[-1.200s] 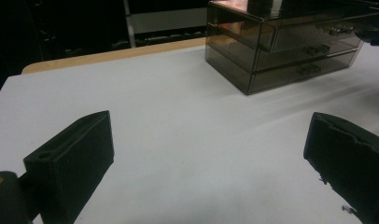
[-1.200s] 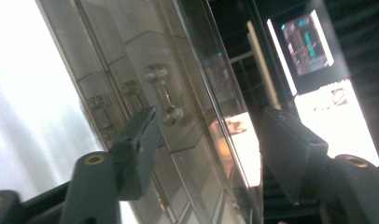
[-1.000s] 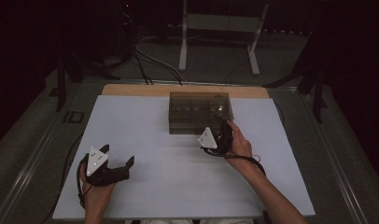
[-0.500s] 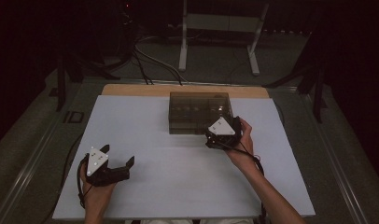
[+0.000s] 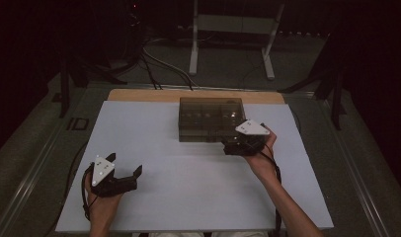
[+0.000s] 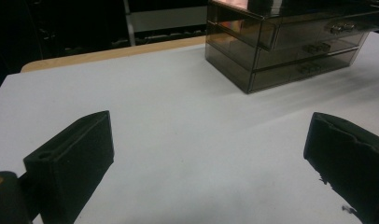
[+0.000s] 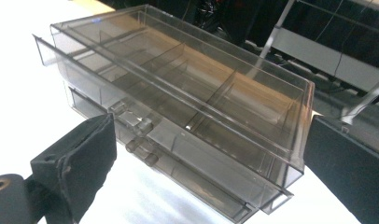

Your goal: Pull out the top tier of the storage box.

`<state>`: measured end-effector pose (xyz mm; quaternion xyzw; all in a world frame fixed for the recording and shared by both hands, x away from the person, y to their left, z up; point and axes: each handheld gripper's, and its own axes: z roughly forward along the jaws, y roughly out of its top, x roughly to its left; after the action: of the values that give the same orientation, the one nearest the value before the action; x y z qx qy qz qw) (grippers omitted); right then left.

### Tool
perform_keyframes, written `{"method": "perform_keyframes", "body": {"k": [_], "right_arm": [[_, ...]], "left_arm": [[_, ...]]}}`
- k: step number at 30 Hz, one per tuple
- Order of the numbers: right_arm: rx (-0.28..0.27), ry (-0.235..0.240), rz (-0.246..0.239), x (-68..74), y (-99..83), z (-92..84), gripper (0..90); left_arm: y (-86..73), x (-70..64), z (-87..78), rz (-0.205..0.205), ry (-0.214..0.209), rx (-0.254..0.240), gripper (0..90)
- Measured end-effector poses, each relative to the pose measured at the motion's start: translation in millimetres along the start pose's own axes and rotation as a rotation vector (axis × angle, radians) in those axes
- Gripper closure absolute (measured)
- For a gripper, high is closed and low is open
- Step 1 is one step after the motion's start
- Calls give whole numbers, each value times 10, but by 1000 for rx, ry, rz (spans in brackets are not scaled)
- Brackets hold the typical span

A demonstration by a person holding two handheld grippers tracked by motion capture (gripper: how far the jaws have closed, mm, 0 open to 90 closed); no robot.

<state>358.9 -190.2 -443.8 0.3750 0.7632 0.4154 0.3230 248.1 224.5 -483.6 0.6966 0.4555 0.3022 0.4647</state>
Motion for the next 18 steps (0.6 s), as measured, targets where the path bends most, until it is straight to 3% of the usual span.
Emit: {"method": "perform_keyframes", "body": {"k": [2,4,5,13,18], "right_arm": [[0,0,0,0,0,0,29],[-24,35,89,-120,-42,-45,30],[-26,40,109,-169,-67,-61,29],[-58,76,204,-349,-155,-126,31],[-68,104,262,-418,-194,-126,50]], "left_arm": [[1,-8,12,0,-1,5,32],[8,-21,28,-8,-7,4,32],[11,-21,31,-10,-9,3,33],[88,-22,85,-47,-23,-10,32],[196,-18,128,-74,-56,-28,32]]}}
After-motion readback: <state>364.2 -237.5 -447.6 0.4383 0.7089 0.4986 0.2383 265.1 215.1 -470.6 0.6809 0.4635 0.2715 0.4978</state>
